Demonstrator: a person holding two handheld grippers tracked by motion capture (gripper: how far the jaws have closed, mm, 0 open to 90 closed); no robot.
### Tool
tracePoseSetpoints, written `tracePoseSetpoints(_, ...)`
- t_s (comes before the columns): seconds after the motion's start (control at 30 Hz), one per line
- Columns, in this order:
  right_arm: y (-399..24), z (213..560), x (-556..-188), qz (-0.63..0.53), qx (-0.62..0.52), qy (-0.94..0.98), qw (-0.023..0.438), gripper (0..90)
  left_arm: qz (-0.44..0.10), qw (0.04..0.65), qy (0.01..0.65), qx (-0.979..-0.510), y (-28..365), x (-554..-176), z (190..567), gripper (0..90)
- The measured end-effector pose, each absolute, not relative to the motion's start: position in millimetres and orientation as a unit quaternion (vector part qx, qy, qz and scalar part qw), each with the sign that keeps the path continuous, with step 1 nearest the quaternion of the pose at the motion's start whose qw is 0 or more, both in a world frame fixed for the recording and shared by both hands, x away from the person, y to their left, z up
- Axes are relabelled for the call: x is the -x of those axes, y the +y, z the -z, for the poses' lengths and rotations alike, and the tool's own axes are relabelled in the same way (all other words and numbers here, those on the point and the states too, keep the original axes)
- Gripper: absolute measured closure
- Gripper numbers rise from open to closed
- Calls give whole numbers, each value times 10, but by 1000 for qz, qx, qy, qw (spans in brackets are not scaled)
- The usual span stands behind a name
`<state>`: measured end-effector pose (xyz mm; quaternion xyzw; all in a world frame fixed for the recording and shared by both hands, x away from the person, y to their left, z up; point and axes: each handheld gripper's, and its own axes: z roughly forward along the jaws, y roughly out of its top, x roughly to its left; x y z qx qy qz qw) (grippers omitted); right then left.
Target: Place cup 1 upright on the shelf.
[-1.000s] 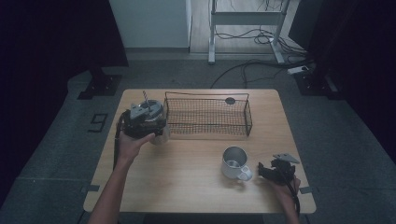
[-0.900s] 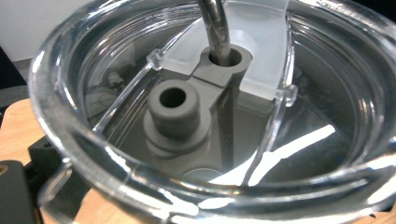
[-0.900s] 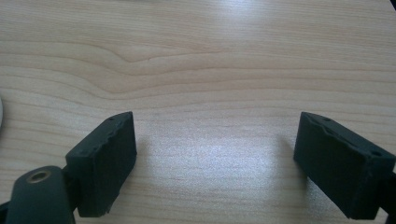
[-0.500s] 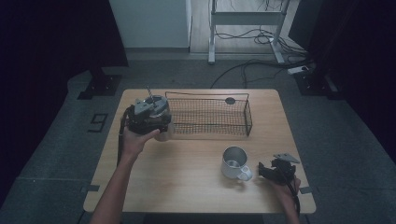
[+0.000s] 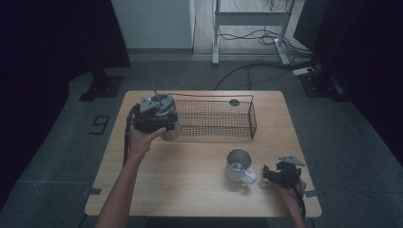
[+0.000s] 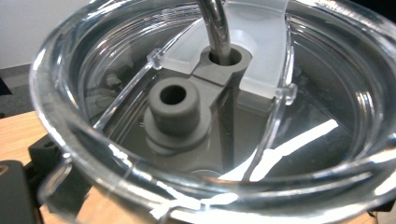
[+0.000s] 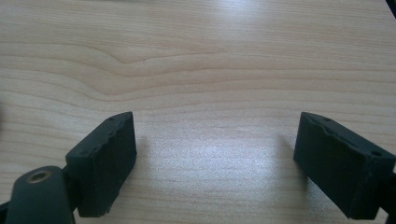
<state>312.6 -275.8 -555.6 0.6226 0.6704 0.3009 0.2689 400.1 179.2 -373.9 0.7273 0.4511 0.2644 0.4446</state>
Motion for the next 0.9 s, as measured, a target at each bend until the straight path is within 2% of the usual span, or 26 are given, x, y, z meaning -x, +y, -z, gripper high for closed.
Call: tracePoseSetpoints(0.9,-2760,5556,-3126,-300,-623,670,270,128,-254,446,450,-731,1631,-4207,3676,38)
